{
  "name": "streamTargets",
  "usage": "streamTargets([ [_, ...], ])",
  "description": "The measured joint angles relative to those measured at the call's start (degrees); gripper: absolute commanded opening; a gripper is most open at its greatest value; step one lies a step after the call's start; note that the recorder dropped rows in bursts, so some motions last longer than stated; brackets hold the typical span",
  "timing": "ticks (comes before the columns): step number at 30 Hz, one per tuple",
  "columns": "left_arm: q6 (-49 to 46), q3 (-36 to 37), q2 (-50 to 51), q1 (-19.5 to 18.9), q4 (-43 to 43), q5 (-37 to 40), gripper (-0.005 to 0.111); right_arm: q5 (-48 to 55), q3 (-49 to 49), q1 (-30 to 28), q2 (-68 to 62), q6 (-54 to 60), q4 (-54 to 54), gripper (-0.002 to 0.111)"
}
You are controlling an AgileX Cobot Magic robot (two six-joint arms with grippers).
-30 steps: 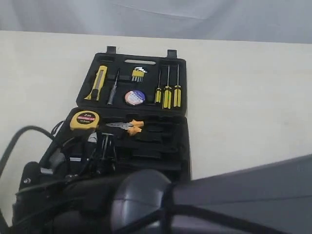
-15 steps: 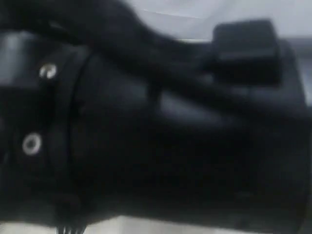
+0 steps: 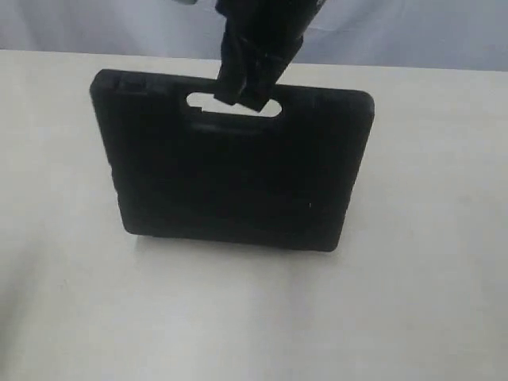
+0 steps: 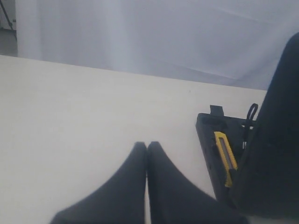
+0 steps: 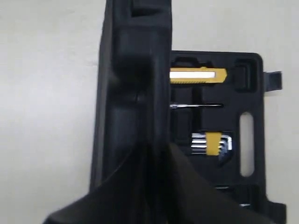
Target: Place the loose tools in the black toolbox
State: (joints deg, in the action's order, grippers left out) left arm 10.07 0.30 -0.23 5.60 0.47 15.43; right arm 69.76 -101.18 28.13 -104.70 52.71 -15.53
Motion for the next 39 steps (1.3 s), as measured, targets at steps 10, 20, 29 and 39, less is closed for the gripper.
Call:
streamTargets([
  [10,0.0,0.0,0.0,0.0,0.0,0.0,0.0,-20.31,-3.21,-6.36,-17.19,4.5,11.94,0.0],
  [20,0.0,0.0,0.0,0.0,0.0,0.0,0.0,-31.16,-2.71,-6.36,-25.96,4.47,15.53,0.043],
  [29,0.0,0.0,0.0,0.0,0.0,0.0,0.0,-33.75,-3.2,-6.48,-25.43,0.84,18.7,0.084],
  [39,0.0,0.0,0.0,0.0,0.0,0.0,0.0,-25.6,-2.96,-5.03,-16.0,-5.03,17.75,0.084],
])
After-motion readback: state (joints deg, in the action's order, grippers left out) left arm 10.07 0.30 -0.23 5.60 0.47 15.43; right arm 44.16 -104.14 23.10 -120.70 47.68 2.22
